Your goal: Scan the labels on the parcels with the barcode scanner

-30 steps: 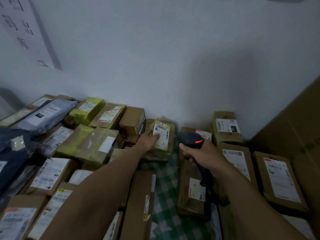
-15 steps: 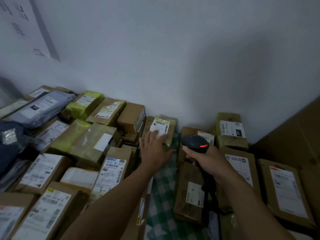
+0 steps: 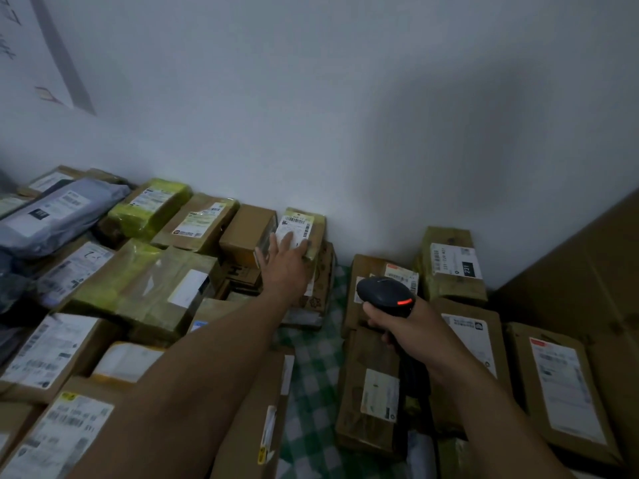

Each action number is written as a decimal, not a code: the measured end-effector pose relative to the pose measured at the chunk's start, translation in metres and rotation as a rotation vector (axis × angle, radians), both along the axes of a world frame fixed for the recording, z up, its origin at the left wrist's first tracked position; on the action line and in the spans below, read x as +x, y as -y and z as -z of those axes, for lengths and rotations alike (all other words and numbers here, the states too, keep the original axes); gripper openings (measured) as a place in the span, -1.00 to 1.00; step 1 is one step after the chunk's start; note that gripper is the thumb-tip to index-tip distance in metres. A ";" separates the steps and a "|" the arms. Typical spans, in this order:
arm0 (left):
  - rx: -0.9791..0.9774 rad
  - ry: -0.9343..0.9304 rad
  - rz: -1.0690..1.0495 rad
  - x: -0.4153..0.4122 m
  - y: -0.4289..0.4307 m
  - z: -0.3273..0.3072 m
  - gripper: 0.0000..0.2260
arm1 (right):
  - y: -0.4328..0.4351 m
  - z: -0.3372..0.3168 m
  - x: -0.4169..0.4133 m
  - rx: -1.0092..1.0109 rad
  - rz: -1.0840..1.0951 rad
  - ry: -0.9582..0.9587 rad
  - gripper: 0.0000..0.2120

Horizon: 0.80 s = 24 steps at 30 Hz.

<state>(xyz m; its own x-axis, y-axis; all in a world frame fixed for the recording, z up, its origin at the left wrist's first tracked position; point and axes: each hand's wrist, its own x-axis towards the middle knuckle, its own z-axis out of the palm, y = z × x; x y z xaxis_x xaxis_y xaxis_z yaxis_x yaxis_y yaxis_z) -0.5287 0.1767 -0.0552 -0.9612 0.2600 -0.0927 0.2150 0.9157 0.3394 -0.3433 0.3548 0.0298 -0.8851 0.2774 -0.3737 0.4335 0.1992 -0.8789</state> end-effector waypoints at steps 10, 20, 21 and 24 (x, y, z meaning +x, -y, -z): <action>0.589 0.108 0.043 0.135 -0.021 0.019 -0.53 | 0.003 -0.019 0.019 -0.025 0.046 0.005 -0.81; 0.812 0.788 -0.252 0.227 -0.023 0.080 -0.49 | 0.004 -0.020 0.059 -0.005 0.076 0.043 -0.78; 0.843 0.780 -0.272 0.229 -0.022 0.077 -0.52 | 0.005 -0.022 0.061 -0.001 0.075 0.048 -0.77; 0.891 0.782 -0.338 0.233 -0.014 0.065 -0.61 | 0.011 -0.027 0.066 0.022 0.073 0.062 -0.76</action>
<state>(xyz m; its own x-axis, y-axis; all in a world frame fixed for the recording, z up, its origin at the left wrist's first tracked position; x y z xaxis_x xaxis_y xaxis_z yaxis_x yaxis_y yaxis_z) -0.2958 0.1904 -0.1203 -0.7583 0.2761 -0.5906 -0.5290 0.2690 0.8049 -0.2773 0.3441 0.0567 -0.8373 0.3495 -0.4204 0.5014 0.1841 -0.8454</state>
